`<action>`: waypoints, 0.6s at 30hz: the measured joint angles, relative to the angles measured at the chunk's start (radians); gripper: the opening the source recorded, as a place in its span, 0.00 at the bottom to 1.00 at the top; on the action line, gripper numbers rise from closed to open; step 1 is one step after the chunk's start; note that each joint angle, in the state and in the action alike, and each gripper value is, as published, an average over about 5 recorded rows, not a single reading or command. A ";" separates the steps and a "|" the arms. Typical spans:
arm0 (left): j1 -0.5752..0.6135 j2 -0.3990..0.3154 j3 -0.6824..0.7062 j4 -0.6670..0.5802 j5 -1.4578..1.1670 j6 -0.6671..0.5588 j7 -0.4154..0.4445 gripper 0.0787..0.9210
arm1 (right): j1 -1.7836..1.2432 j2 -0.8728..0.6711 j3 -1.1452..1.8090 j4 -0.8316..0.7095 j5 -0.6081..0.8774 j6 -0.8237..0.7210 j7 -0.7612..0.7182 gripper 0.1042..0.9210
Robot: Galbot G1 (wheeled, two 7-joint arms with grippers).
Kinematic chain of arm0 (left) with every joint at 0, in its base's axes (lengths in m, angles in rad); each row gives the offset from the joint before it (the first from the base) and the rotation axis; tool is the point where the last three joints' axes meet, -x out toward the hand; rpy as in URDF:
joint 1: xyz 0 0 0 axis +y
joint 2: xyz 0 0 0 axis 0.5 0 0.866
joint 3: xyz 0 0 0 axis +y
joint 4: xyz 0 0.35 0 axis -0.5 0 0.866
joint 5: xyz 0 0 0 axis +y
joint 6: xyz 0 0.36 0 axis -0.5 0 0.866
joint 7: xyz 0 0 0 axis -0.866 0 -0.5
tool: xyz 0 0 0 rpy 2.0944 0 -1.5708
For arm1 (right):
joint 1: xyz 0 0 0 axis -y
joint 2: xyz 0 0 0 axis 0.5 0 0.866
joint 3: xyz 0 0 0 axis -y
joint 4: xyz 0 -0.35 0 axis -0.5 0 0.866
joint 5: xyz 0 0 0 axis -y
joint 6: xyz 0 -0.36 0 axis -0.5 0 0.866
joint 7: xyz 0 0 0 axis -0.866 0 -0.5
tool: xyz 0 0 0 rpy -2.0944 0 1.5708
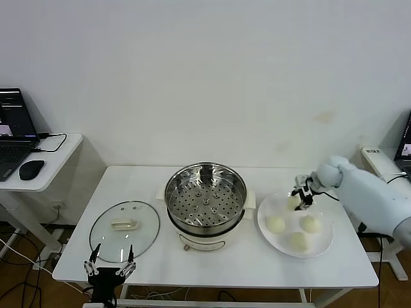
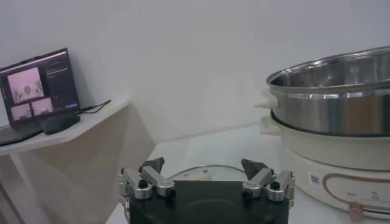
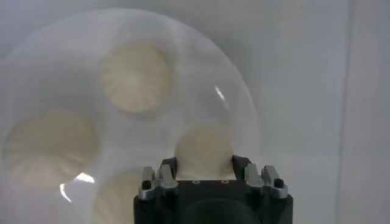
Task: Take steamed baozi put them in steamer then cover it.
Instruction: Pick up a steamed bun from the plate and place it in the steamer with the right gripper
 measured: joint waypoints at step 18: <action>-0.007 0.029 -0.008 -0.019 -0.033 -0.004 -0.001 0.88 | 0.391 0.079 -0.307 0.210 0.289 0.022 0.079 0.58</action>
